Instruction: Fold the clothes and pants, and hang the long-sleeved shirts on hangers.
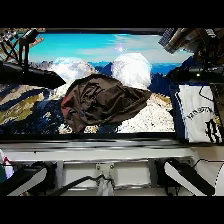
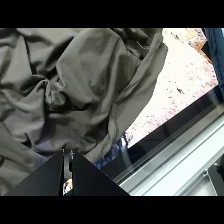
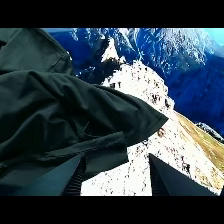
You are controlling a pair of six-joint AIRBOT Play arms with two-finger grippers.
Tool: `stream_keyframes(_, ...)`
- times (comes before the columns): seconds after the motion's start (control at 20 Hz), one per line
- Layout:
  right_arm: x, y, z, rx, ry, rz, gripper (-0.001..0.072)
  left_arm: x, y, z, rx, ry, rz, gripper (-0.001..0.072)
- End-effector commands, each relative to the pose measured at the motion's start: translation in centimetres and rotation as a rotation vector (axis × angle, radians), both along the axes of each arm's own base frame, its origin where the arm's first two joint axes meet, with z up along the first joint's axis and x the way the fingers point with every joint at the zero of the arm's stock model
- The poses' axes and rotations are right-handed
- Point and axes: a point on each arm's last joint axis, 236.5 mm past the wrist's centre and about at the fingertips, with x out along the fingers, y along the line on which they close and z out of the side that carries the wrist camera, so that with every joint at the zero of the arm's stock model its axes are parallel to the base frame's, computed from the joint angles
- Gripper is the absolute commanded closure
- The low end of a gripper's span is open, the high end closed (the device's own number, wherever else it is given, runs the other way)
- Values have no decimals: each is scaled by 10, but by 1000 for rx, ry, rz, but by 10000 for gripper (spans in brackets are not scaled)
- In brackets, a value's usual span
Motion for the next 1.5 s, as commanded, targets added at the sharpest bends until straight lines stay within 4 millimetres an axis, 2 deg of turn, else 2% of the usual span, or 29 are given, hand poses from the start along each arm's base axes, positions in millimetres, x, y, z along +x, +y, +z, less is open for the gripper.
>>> stream_keyframes(0.0, 0, 0, 0, 0, 0, 1, 247, 0, 0, 0, 0, -1, -1, 651)
stream_keyframes(0.8, 0, 0, 0, -2, -1, 2, 247, 5, 0, 3, -3, -21, 8, 651)
stream_keyframes(0.9, 12, -9, 5, -77, -78, 32, 246, 5, 0, 3, -3, -22, 9, 651)
stream_keyframes(1.05, 27, -14, 17, -81, -152, -4, 246, 3, 0, 2, -2, -17, 4, 651)
stream_keyframes(1.35, 42, -19, 31, -77, -233, -40, 246, 3, -1, 2, -6, -15, 4, 651)
stream_keyframes(1.45, 44, -14, 36, -48, -253, -43, 246, 4, -1, 3, -7, -21, 6, 651)
